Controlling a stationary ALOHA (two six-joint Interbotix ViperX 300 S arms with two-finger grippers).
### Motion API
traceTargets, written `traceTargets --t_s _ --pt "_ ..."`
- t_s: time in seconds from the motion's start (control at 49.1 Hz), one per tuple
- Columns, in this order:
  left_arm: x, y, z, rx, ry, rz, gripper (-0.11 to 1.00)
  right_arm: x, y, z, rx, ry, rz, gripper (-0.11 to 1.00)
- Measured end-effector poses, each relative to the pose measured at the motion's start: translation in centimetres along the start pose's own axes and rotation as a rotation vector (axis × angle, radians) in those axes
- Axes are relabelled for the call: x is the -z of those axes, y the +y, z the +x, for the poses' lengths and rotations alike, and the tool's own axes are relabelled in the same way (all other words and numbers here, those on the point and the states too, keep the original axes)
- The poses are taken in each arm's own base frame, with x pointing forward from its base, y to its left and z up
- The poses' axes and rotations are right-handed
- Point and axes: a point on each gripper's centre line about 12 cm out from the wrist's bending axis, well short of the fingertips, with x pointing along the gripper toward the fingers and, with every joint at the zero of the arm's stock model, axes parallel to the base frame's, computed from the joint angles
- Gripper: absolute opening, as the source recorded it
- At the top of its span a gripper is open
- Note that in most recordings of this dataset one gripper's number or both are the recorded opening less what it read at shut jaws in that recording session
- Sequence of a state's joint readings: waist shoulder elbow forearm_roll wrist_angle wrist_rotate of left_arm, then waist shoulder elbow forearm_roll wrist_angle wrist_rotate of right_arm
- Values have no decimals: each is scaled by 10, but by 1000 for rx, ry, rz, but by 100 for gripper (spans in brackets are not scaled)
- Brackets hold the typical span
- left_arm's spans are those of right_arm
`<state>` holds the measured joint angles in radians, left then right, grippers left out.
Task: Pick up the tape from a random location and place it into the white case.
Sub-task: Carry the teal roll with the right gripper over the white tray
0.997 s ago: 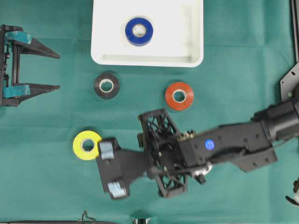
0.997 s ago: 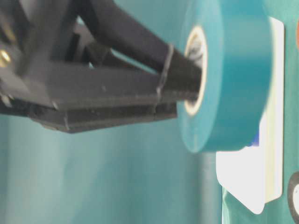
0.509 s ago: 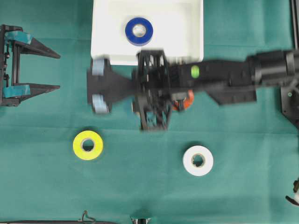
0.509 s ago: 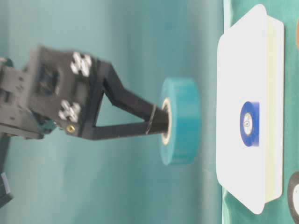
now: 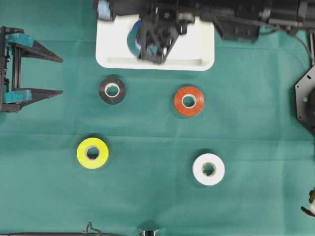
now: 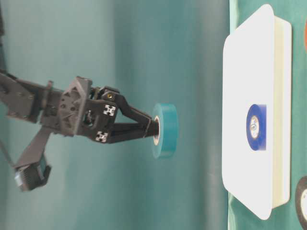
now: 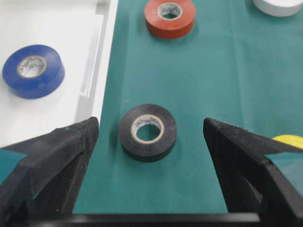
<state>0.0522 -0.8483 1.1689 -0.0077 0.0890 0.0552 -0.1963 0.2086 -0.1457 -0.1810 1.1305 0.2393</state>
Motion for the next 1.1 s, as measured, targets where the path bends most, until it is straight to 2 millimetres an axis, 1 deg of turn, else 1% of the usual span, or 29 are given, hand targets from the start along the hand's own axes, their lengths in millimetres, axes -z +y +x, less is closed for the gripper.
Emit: traceTargets --t_s 0.163,0.326,0.773,0.936,1.099 --pt "-1 0 0 0 -2 0 99 -4 -33 6 25 -7 65 26" --pt "0 0 0 0 0 0 99 -5 -50 8 39 -10 100 26" --pt "0 0 0 0 0 -2 99 -2 -52 12 41 -2 102 26" --pt "0 0 0 0 0 -2 99 11 -56 14 51 25 104 26" --pt "0 0 0 0 2 -3 99 33 -73 10 75 49 134 26"
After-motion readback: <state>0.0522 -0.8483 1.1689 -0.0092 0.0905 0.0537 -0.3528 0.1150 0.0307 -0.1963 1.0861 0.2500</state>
